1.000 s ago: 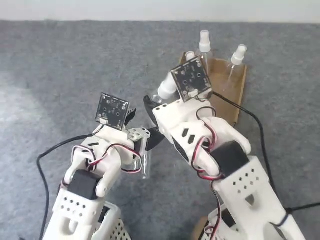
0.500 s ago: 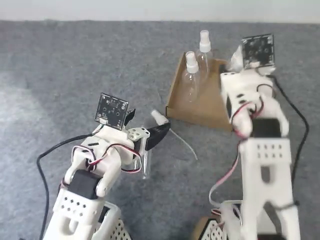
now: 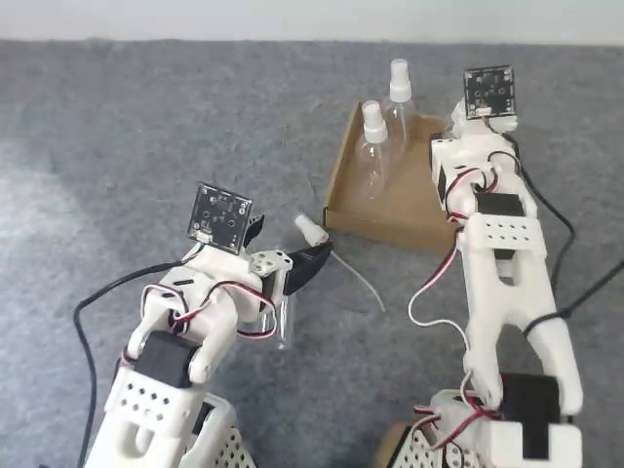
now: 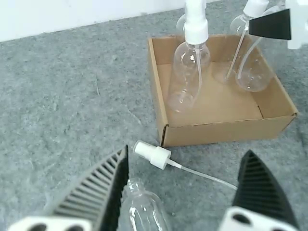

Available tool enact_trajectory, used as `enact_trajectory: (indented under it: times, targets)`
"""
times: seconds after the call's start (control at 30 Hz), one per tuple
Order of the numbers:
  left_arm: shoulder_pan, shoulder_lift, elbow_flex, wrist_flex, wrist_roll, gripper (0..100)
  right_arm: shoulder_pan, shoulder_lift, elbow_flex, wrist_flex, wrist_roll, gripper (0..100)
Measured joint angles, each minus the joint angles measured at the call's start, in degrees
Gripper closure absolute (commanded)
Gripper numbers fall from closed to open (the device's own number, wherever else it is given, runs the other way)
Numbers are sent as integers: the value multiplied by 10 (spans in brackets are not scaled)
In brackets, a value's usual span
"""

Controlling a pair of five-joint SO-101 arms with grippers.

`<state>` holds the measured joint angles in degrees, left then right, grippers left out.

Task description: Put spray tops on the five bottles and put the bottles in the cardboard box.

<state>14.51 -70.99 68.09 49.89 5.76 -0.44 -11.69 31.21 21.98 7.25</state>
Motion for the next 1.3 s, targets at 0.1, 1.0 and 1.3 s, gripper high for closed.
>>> enact_trajectory:
  times: [0.1,1.0,1.3]
  targets:
    - [0,0,0,0,0,662,1,21,0,-24,0,993]
    - [-4,0,0,0,0,662,-13,43,70,-136,-21,993]
    - [-4,0,0,0,0,662,-16,73,70,-139,-21,993]
